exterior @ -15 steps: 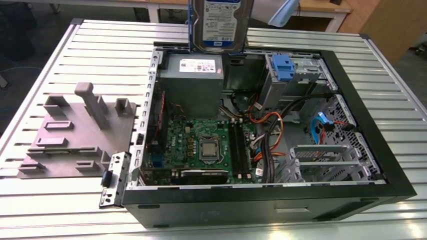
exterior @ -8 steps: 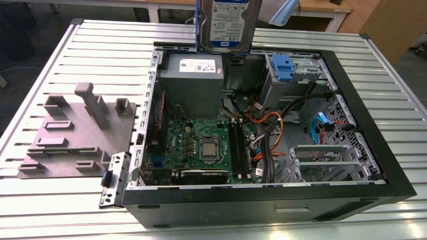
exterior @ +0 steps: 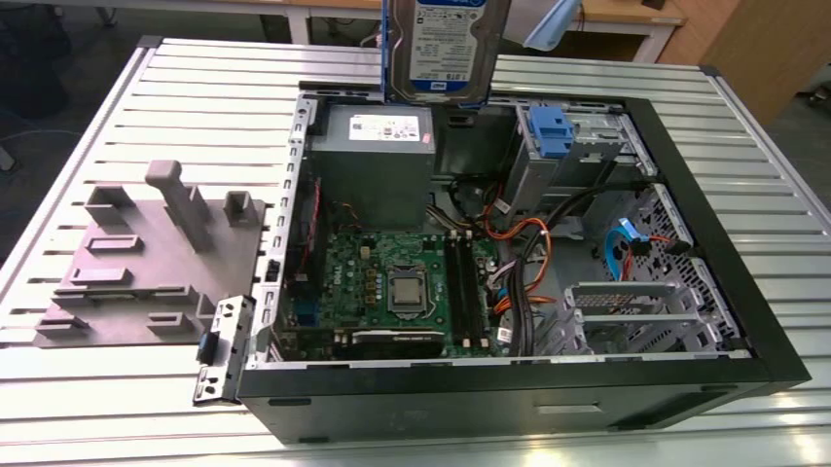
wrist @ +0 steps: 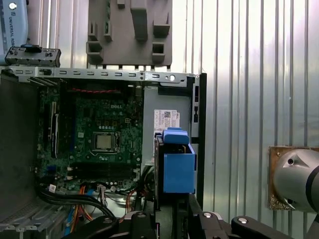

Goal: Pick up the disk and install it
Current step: 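Pick up the disk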

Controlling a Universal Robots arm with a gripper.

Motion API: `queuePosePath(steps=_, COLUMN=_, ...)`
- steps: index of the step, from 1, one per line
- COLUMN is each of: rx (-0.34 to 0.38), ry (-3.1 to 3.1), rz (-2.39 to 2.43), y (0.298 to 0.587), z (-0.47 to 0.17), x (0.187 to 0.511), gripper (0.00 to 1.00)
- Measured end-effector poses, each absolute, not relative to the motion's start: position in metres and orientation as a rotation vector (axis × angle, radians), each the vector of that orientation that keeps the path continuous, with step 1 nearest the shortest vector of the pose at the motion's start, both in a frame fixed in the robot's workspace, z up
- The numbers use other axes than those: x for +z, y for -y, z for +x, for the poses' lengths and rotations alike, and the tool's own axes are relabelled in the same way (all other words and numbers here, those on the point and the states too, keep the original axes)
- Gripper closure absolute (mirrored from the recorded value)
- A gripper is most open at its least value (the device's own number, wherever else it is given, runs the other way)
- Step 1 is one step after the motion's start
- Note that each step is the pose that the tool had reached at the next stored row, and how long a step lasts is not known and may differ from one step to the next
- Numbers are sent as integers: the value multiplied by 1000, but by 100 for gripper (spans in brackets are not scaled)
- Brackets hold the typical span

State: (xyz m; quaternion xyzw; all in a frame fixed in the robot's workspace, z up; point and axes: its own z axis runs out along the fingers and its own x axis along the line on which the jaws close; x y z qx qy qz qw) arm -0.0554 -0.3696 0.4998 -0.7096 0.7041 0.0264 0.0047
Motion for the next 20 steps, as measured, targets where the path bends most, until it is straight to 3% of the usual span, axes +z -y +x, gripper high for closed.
queuePosePath(steps=20, rx=83, ry=-2205, rz=-2223, y=390, z=-55, x=500, gripper=65)
